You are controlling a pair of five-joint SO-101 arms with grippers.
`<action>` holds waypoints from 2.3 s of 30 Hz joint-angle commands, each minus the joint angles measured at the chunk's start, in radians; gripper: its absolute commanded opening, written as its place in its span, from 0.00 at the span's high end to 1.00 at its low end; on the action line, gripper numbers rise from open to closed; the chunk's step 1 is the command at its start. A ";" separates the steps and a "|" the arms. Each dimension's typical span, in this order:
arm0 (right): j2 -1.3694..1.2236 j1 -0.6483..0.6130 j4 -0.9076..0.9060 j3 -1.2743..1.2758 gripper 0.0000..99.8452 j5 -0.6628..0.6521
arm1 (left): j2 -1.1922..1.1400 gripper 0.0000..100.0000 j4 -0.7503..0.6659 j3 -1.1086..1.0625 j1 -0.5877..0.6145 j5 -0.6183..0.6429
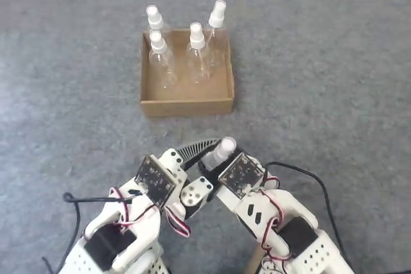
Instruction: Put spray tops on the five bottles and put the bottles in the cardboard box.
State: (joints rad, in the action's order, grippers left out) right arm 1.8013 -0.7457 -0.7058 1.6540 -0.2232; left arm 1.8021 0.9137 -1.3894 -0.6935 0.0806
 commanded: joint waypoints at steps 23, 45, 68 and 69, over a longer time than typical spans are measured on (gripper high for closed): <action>0.007 0.027 -0.002 -0.071 0.99 -0.003 | 0.018 0.84 0.143 0.119 0.031 -0.012; 0.007 0.077 0.001 -0.075 0.99 0.038 | 0.020 0.88 0.137 0.134 0.146 -0.048; 0.007 0.082 -0.001 -0.078 0.99 0.044 | 0.020 0.89 0.138 0.162 0.184 -0.046; 0.007 0.082 -0.002 -0.084 0.99 0.044 | 0.020 0.89 0.137 0.162 0.221 -0.046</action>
State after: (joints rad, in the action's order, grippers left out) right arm 1.8013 -0.6767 -0.7058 1.6540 -0.1941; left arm 1.8021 1.0518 -1.2896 -0.5416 0.0391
